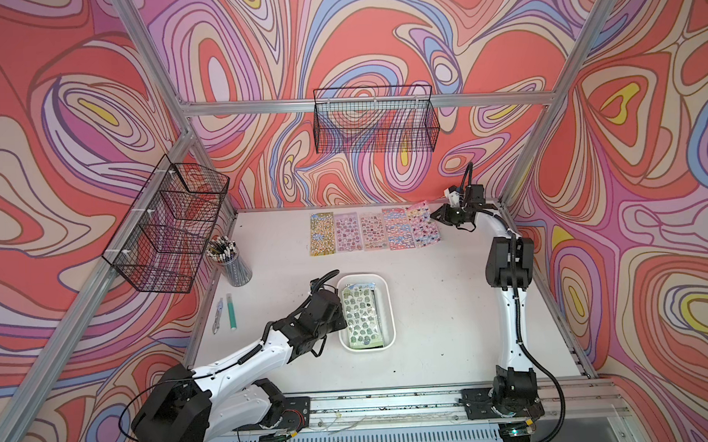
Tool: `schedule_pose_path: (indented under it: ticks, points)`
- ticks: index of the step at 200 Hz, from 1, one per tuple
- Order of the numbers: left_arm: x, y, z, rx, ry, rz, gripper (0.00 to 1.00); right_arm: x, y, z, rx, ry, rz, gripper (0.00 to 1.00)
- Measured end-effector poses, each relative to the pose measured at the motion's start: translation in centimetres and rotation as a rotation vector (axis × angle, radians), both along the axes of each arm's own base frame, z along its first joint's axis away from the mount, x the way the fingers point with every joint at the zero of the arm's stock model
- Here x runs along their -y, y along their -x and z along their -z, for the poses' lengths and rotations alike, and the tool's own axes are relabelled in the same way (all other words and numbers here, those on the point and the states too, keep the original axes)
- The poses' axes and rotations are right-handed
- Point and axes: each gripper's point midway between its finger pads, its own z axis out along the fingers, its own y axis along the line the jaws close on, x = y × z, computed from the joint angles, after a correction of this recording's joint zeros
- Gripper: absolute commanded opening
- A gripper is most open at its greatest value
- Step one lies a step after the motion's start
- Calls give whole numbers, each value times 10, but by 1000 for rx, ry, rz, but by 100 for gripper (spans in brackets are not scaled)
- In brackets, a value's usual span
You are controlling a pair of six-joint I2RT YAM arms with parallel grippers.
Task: Take the stickers out of the storage box
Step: Place the sticker at the center of the board.
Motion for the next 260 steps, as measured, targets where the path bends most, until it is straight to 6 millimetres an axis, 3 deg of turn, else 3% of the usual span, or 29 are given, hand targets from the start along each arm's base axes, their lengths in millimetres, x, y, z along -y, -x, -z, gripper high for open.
schedule_pose_path:
  ticks: [62, 104, 135, 170, 195, 222, 260]
  points:
    - [0, 0, -4, 9, 8, 0, 10, 6, 0, 9, -16, 31, 30, 58]
    - [-7, 1, 0, 4, 18, -20, 10, 13, -1, -1, -3, 66, 61, 62]
    - [-12, 7, 8, -14, 21, -26, 10, 14, 14, -35, 20, 85, 89, 62]
    - [-16, 10, 5, -4, 44, -40, 10, 8, 49, -106, 100, 95, 137, 62]
    - [-20, 14, 7, -11, 56, -62, 10, -14, 84, -152, 165, 121, 142, 62]
    - [-24, 16, 9, -19, 69, -89, 10, -56, 124, -173, 191, 141, 100, 63]
    - [-29, 16, 8, -14, 71, -127, 10, -111, 186, -179, 185, 131, 14, 64]
